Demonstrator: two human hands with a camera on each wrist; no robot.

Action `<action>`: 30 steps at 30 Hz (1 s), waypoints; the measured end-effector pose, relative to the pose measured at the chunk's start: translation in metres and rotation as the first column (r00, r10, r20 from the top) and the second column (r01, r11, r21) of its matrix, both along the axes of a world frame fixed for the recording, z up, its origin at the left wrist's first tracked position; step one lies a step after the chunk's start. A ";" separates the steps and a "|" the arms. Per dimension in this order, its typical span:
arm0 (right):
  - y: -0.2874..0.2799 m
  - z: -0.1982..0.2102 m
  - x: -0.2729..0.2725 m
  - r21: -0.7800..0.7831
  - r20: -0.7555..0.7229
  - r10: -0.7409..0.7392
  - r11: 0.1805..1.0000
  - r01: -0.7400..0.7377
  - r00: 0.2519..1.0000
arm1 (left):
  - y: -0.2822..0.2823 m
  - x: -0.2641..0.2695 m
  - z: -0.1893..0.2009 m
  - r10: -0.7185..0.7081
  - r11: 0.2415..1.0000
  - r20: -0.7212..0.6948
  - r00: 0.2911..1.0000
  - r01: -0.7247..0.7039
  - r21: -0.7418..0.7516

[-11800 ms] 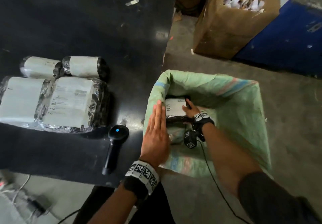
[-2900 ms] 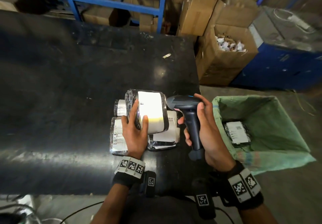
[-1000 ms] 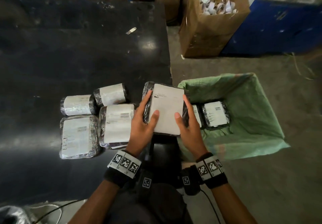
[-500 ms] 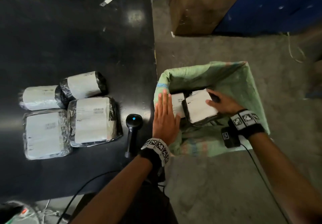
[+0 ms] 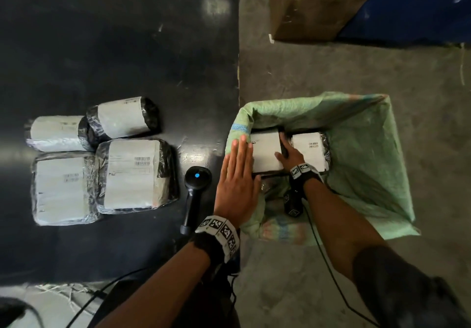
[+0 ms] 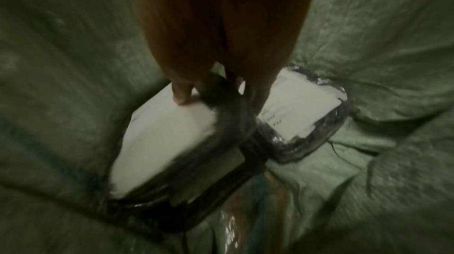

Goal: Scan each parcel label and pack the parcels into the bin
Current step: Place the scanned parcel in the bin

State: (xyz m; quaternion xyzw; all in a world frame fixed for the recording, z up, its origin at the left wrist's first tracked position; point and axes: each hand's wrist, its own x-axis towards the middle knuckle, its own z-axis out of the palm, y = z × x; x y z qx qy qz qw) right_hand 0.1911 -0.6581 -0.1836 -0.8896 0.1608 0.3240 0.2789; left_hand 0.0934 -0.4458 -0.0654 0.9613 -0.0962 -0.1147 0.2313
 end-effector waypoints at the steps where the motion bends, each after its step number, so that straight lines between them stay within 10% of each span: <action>1: 0.003 -0.007 -0.002 -0.095 -0.088 0.092 0.990 -0.100 0.992 | 0.004 0.001 -0.002 0.001 1.000 -0.002 1.000 -0.001 -0.006; 8: -0.001 0.020 0.018 -0.195 -0.203 0.197 0.952 -0.237 0.959 | 0.043 0.018 0.006 -0.164 0.946 -0.088 0.983 0.132 -0.295; 14: 0.037 0.168 0.016 -0.350 0.211 0.145 0.935 -0.064 0.967 | 0.131 0.022 0.032 0.174 0.929 0.076 0.982 -0.138 -0.343; 19: 0.135 0.251 -0.043 0.067 0.538 0.014 0.996 -0.059 0.843 | 0.222 -0.001 0.028 0.355 0.918 0.140 0.924 -0.317 -0.236; 25: 0.217 0.190 -0.098 0.054 0.254 0.153 0.984 -0.172 0.955 | 0.282 -0.039 0.004 0.407 0.901 0.039 0.913 -0.394 -0.182; 30: 0.251 0.140 -0.124 0.088 0.103 -0.080 0.994 0.071 0.991 | 0.288 -0.055 -0.015 0.379 0.874 -0.148 0.913 -0.406 -0.268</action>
